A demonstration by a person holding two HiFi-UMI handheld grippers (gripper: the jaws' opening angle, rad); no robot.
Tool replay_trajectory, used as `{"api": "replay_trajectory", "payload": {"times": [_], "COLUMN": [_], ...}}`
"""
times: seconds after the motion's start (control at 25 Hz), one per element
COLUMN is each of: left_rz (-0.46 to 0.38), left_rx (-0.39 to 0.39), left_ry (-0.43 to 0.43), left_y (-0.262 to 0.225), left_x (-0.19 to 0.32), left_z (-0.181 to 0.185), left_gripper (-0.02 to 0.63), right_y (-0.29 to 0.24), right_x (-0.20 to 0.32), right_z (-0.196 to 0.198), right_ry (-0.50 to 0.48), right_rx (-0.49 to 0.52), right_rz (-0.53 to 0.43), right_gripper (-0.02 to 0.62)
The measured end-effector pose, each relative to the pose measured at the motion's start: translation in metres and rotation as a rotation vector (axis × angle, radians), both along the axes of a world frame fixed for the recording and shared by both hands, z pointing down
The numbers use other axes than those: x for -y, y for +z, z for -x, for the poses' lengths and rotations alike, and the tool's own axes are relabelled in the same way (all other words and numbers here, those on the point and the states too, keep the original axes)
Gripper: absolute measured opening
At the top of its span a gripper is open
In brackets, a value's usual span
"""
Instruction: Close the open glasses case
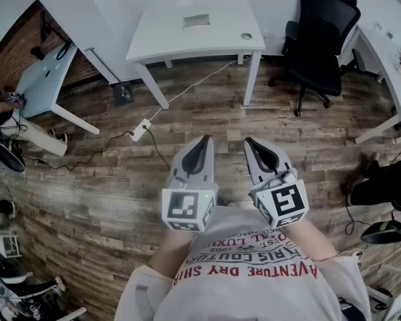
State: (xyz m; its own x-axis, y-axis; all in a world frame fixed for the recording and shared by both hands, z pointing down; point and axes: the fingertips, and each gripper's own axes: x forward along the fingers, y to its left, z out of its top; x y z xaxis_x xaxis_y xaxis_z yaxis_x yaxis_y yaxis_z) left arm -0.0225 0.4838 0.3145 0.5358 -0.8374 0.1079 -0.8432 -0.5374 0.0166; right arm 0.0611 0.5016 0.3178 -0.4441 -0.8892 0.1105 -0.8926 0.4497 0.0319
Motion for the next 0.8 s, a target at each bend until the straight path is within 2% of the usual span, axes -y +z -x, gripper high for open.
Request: {"api": "replay_trajectory", "payload": {"times": [0.36,0.56,0.8], "left_rz": [0.013,0.023,0.054], "left_rx": [0.002,0.012,0.016], "left_ry": [0.011,0.026,0.028], "left_y": [0.003,0.007,0.023], "left_x": [0.013,0.022,0.043], "left_z": [-0.001,-0.006,-0.006], "left_gripper": [0.005,0.005,0.005], "right_y": [0.005,0.013,0.027], "right_x": [0.007,0.016,0.038], "right_z": [0.001,-0.011,-0.015], "right_ry": [0.006,0.052,0.067], "right_rx": [-0.006,0.065,0.085], "right_rz": [0.018,0.060,0.088], "right_gripper": [0.012,0.012,0.012]}}
